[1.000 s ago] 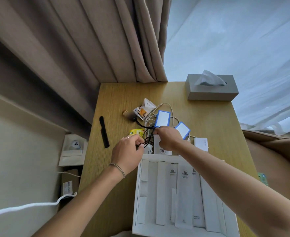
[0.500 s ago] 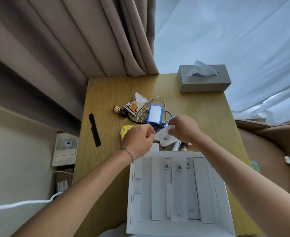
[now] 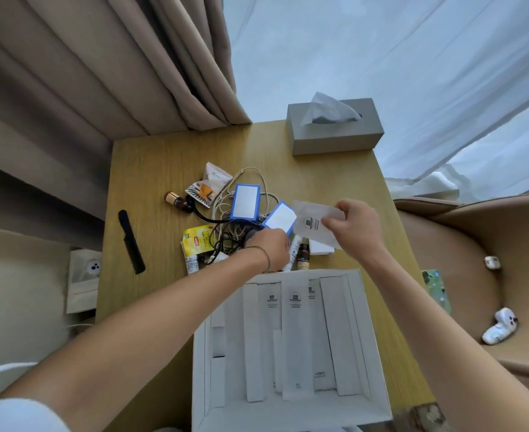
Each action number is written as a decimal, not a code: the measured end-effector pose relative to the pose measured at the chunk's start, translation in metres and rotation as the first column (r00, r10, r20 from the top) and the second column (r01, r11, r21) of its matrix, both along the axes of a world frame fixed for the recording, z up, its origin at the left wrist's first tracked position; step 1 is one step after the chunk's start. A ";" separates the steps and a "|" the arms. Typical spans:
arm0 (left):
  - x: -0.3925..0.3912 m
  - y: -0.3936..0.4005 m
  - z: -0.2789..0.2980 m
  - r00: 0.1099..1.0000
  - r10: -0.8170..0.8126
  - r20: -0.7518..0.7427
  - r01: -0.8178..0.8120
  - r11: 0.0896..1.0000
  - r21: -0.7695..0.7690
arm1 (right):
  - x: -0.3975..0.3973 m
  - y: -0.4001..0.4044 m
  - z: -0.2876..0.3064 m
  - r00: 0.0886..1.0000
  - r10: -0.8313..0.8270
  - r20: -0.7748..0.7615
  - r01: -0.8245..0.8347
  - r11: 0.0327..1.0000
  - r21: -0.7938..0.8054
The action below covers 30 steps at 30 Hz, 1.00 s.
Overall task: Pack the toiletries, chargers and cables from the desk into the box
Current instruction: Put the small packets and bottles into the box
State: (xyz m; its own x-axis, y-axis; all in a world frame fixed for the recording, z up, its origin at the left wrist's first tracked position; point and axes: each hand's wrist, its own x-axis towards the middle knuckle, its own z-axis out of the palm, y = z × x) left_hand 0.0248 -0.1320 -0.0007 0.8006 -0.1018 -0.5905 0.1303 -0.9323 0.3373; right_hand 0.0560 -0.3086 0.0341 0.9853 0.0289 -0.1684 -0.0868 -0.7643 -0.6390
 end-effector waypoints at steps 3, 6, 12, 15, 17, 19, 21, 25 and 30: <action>0.009 -0.015 -0.008 0.998 -0.032 -0.055 0.036 0.997 0.074 | -0.002 -0.009 -0.004 0.998 -0.061 -0.015 0.061 0.996 0.070; 0.013 -0.027 -0.016 0.997 -0.074 -0.011 0.074 0.984 0.163 | -0.004 -0.016 -0.007 0.995 -0.090 -0.037 0.093 0.992 0.090; 0.018 -0.042 -0.030 0.996 -0.093 0.015 0.086 0.962 0.257 | -0.009 -0.024 -0.004 0.988 -0.142 -0.063 0.150 0.976 0.159; 0.020 -0.044 -0.035 0.996 -0.090 0.013 0.083 0.961 0.263 | -0.014 -0.029 0.000 0.984 -0.157 -0.078 0.170 0.964 0.205; 0.022 -0.045 -0.035 0.996 -0.084 0.007 0.079 0.963 0.259 | -0.016 -0.032 0.004 0.982 -0.168 -0.087 0.184 0.953 0.242; 0.025 -0.045 -0.033 0.997 -0.074 -0.002 0.072 0.968 0.239 | -0.019 -0.035 0.010 0.975 -0.188 -0.114 0.215 0.927 0.306; 0.025 -0.043 -0.033 0.997 -0.077 0.005 0.074 0.970 0.232 | -0.022 -0.038 0.016 0.966 -0.197 -0.165 0.248 0.885 0.394; 0.020 -0.043 -0.036 0.980 -0.198 0.017 0.182 0.929 0.324 | -0.032 -0.043 0.026 0.953 -0.173 -0.248 0.282 0.804 0.523; 0.021 -0.048 -0.036 0.955 -0.295 -0.021 0.271 0.842 0.466 | -0.042 -0.049 0.029 0.938 -0.155 -0.311 0.315 0.760 0.569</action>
